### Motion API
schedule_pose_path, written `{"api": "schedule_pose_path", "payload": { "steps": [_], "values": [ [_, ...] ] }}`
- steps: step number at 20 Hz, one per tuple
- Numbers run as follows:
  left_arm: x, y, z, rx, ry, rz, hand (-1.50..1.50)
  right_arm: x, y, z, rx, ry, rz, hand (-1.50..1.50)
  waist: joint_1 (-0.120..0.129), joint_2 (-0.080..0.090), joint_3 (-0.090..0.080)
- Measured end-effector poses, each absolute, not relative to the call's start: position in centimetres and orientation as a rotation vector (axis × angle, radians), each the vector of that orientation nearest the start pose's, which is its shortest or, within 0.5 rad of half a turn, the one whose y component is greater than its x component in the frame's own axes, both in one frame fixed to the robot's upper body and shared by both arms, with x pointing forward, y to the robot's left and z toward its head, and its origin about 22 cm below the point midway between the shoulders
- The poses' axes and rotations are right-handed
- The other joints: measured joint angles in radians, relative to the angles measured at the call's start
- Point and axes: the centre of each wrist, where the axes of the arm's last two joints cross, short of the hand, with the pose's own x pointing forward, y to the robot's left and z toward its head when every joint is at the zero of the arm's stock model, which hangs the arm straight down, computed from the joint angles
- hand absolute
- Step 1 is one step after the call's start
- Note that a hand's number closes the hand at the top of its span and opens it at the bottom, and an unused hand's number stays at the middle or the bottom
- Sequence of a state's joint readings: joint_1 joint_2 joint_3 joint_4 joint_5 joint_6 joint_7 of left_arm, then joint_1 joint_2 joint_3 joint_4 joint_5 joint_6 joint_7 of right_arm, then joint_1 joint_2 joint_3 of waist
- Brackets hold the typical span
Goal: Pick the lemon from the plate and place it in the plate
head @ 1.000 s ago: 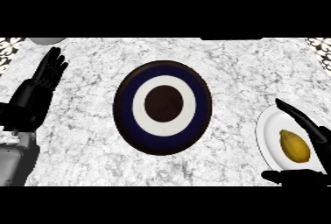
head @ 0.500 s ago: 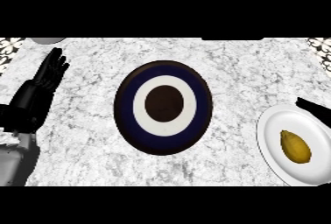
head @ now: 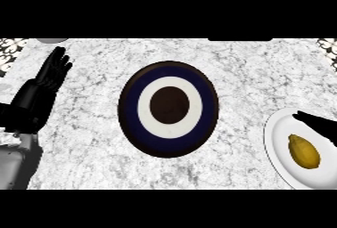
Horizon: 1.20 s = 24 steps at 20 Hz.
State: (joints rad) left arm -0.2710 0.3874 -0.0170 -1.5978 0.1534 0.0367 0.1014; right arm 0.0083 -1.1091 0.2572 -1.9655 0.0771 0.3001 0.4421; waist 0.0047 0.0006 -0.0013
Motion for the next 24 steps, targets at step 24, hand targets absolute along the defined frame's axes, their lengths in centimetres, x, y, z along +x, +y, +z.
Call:
{"api": "schedule_pose_path", "payload": {
  "steps": [24],
  "values": [
    [30.0,27.7,10.0,0.146,-1.747,-0.232,0.00,25.0,-34.1,6.8,-0.697,-0.741,1.320,-1.50,-0.005,0.000,0.001]
  ]
}}
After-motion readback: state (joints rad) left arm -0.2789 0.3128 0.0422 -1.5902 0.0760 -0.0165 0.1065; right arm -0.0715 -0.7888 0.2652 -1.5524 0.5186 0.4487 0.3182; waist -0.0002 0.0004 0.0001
